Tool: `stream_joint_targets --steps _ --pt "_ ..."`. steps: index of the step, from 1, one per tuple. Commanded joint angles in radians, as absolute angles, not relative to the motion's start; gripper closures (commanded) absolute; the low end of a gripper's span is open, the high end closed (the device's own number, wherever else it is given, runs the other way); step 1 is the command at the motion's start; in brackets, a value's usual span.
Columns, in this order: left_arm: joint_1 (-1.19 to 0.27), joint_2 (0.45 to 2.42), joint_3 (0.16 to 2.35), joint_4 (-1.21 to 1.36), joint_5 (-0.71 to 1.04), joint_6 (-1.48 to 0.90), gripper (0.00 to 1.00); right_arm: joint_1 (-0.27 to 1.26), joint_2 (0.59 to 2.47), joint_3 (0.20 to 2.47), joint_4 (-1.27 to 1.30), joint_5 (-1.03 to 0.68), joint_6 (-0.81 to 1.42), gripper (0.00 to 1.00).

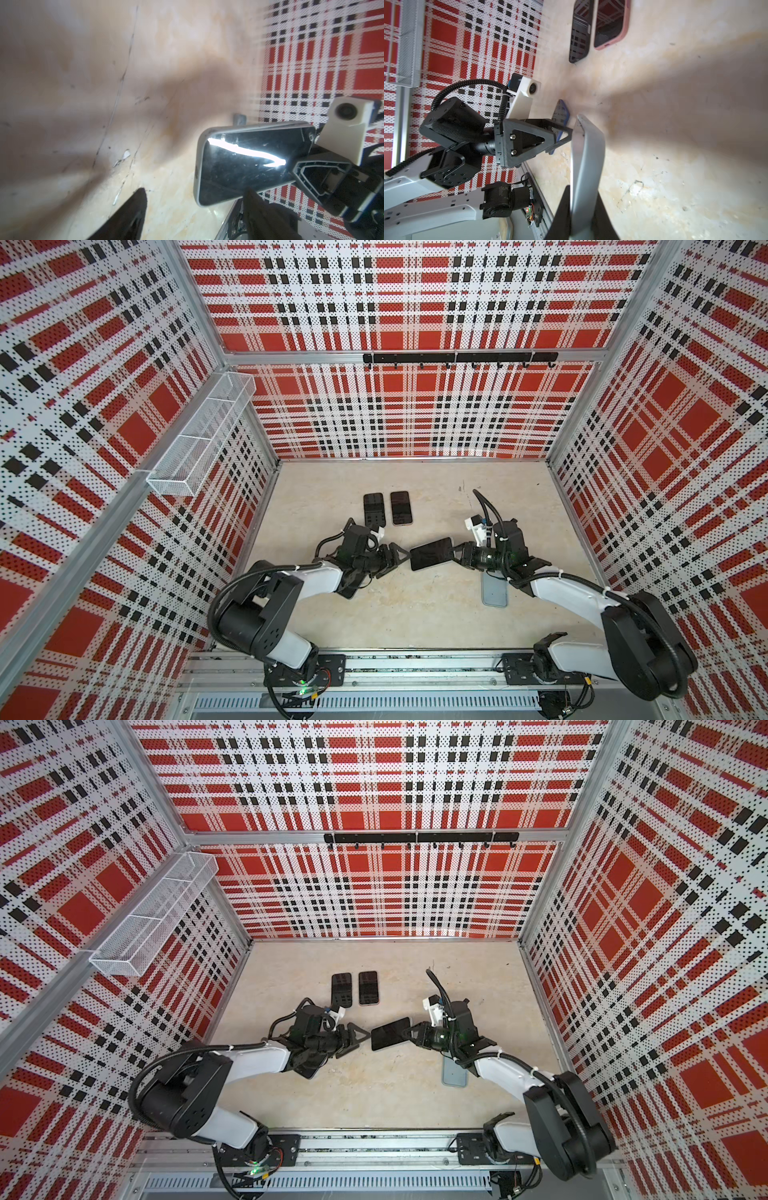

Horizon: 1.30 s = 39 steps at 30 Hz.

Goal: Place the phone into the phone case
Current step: 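Lift the cased phone off the table with both grippers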

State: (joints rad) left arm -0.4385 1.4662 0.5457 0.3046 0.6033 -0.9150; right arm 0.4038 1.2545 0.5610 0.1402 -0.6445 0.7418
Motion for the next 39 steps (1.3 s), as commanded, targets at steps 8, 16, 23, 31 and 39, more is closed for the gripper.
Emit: stream_joint_targets --steps 8,16,23,31,39 --pt "-0.345 1.277 0.688 0.347 0.841 -0.887 0.07 0.365 1.092 0.744 0.135 -0.832 0.808 0.93" --pt "-0.403 1.337 0.664 0.703 0.919 -1.075 0.16 0.366 1.076 0.741 0.231 -0.871 0.896 0.92" --pt "-0.469 1.476 0.631 1.152 0.949 -1.349 0.37 0.366 1.055 0.684 0.324 -0.846 0.954 0.93" --pt "-0.483 1.497 0.63 1.184 0.942 -1.362 0.55 0.366 1.08 0.655 0.39 -0.828 0.98 0.93" --pt "-0.483 1.497 0.637 1.154 0.946 -1.348 0.81 0.366 1.122 0.65 0.436 -0.829 0.997 0.93"
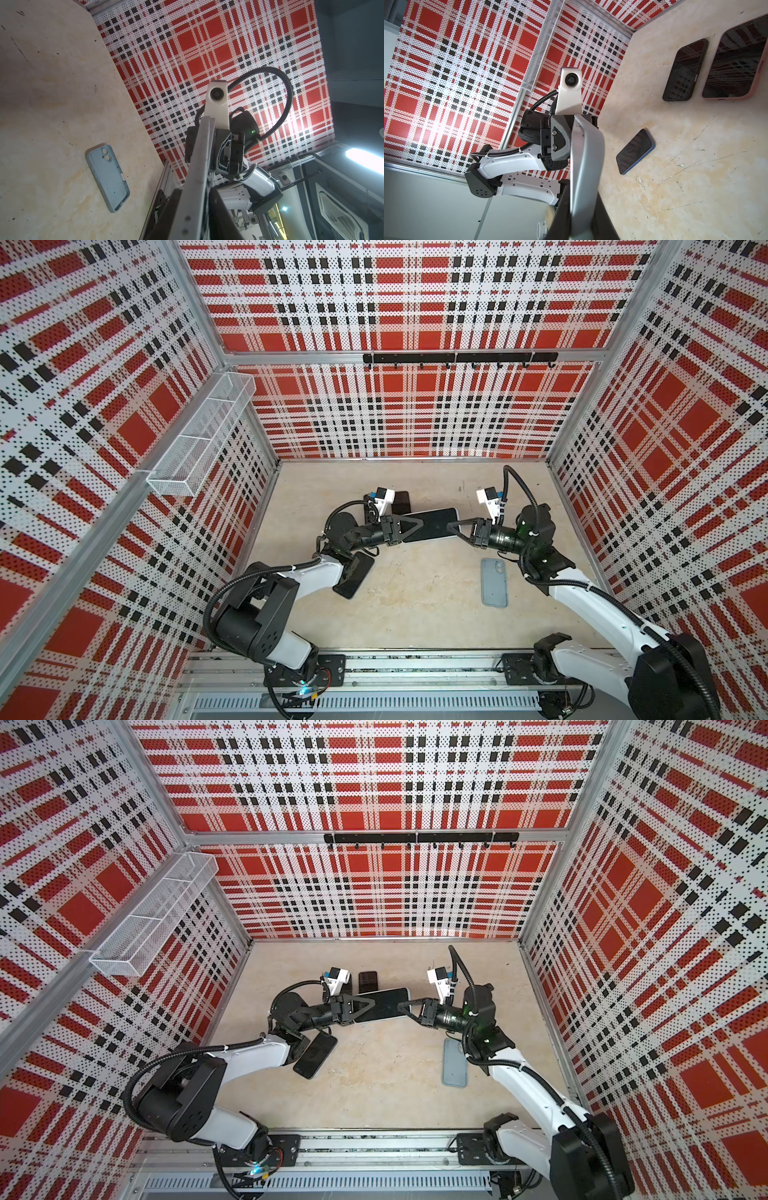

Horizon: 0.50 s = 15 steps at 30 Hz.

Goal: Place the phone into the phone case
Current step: 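Lift the cased phone off the table with both grippers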

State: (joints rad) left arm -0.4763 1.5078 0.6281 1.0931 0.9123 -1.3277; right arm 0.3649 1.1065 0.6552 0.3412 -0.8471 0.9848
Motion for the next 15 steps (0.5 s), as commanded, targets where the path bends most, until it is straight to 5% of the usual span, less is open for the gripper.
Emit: stream_joint_targets --steps 1,7,11,15 --pt "-0.484 1.498 0.638 1.156 0.945 -1.349 0.84 0.365 1.128 0.648 0.445 -0.831 1.0 0.93" --pt "-0.485 1.498 0.64 1.187 0.949 -1.37 1.0 0.364 1.149 0.641 0.505 -0.828 1.011 0.72" --pt "-0.484 1.499 0.641 1.215 0.953 -1.391 1.0 0.358 1.156 0.668 0.522 -0.837 1.004 0.6" --pt "-0.486 1.501 0.643 1.236 0.954 -1.405 1.0 0.352 1.18 0.701 0.533 -0.845 1.004 0.58"
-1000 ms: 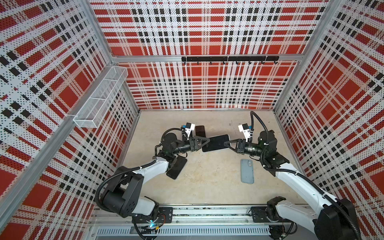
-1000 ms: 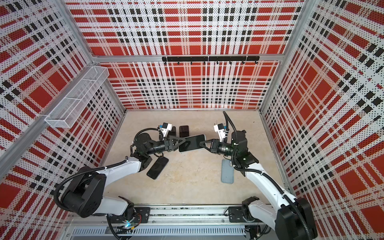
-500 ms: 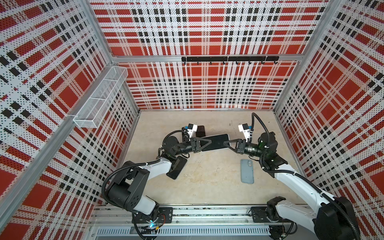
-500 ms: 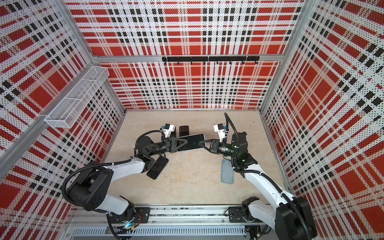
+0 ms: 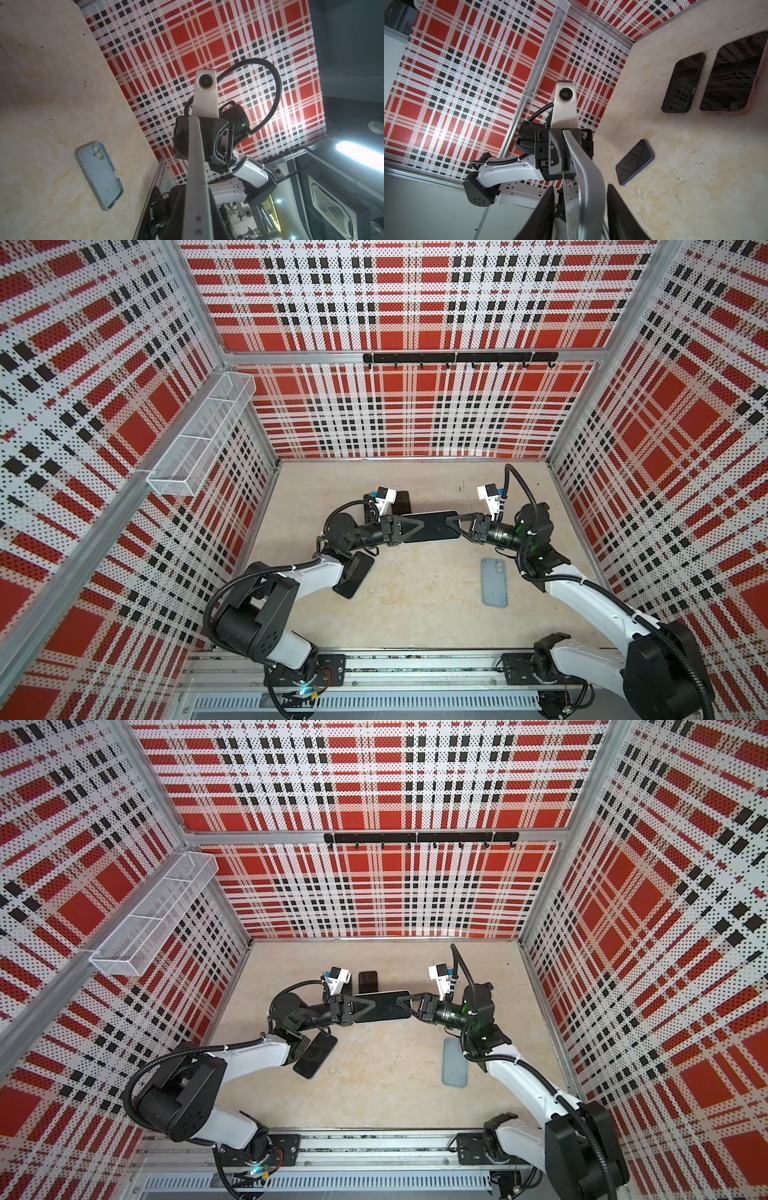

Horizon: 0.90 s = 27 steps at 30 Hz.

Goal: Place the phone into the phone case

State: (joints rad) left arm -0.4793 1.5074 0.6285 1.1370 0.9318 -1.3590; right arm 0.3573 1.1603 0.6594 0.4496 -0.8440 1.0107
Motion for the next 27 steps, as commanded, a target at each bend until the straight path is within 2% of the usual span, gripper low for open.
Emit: stream_joint_targets --steps 1,5,9,15,19,22,23,24,27 --pt "-0.486 1.501 0.645 1.236 0.954 -1.405 1.0 0.352 1.188 0.708 0.544 -0.848 1.011 0.58" --pt "-0.487 1.499 0.645 1.236 0.951 -1.407 1.0 0.351 1.217 0.698 0.618 -0.843 1.055 0.64" --pt "-0.49 1.499 0.645 1.229 0.945 -1.405 1.0 0.351 1.215 0.683 0.603 -0.82 1.045 0.75" --pt "-0.495 1.499 0.658 1.206 0.948 -1.396 1.0 0.352 1.14 0.689 0.372 -0.73 0.881 0.92" --pt "-0.497 1.502 0.666 1.197 0.949 -1.393 1.0 0.352 1.099 0.701 0.253 -0.673 0.783 0.94" --pt "-0.498 1.504 0.67 1.194 0.949 -1.394 1.0 0.351 1.088 0.707 0.219 -0.648 0.753 0.89" --pt "-0.498 1.504 0.672 1.192 0.948 -1.392 1.0 0.351 1.088 0.71 0.215 -0.646 0.751 0.83" --pt "-0.497 1.503 0.672 1.19 0.947 -1.393 1.0 0.35 1.086 0.714 0.208 -0.642 0.75 0.72" --pt "-0.498 1.494 0.675 1.177 0.935 -1.388 1.0 0.34 1.056 0.725 0.2 -0.626 0.755 0.58"
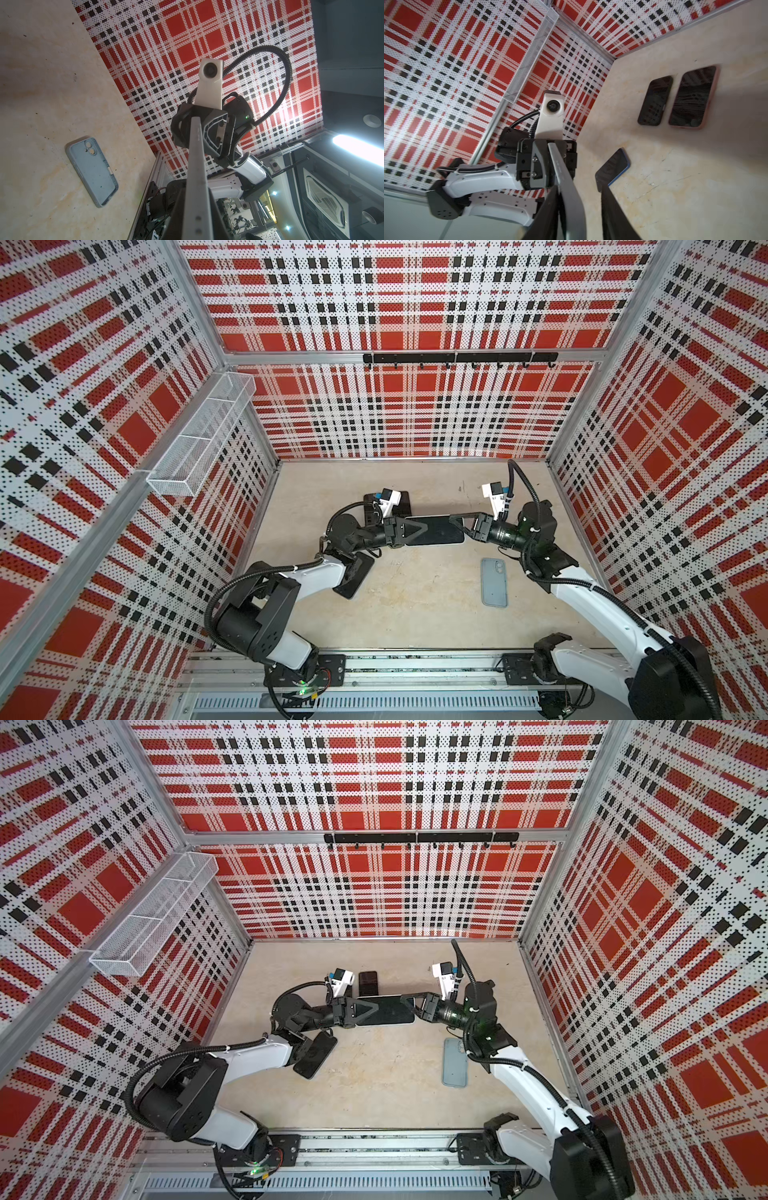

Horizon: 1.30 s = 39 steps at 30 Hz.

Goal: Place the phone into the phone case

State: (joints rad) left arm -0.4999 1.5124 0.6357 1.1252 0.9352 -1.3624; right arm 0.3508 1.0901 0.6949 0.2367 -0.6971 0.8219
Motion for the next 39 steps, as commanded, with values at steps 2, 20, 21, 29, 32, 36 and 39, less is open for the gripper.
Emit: stream_joint_targets --steps 2,20,21,29,32,36,39 --pt "-0.498 1.479 0.677 1.16 0.914 -1.378 1.0 0.322 1.012 0.726 0.202 -0.602 0.768 0.52" --pt "-0.609 1.422 0.91 0.894 0.385 -1.256 1.0 0.508 0.879 0.497 0.734 -0.175 0.999 0.37" --pt "-0.619 1.424 0.914 0.886 0.367 -1.253 1.0 0.526 0.907 0.494 0.799 -0.161 1.01 0.38" --pt "-0.671 1.432 0.922 0.882 0.318 -1.251 1.0 0.585 1.098 0.516 1.096 -0.126 1.085 0.4" --pt "-0.687 1.436 0.925 0.882 0.31 -1.249 1.0 0.595 1.145 0.545 1.123 -0.123 1.086 0.41" --pt "-0.704 1.443 0.927 0.882 0.303 -1.24 1.0 0.608 1.194 0.572 1.162 -0.118 1.102 0.47" --pt "-0.711 1.445 0.924 0.882 0.292 -1.232 1.0 0.615 1.226 0.582 1.2 -0.115 1.129 0.56"
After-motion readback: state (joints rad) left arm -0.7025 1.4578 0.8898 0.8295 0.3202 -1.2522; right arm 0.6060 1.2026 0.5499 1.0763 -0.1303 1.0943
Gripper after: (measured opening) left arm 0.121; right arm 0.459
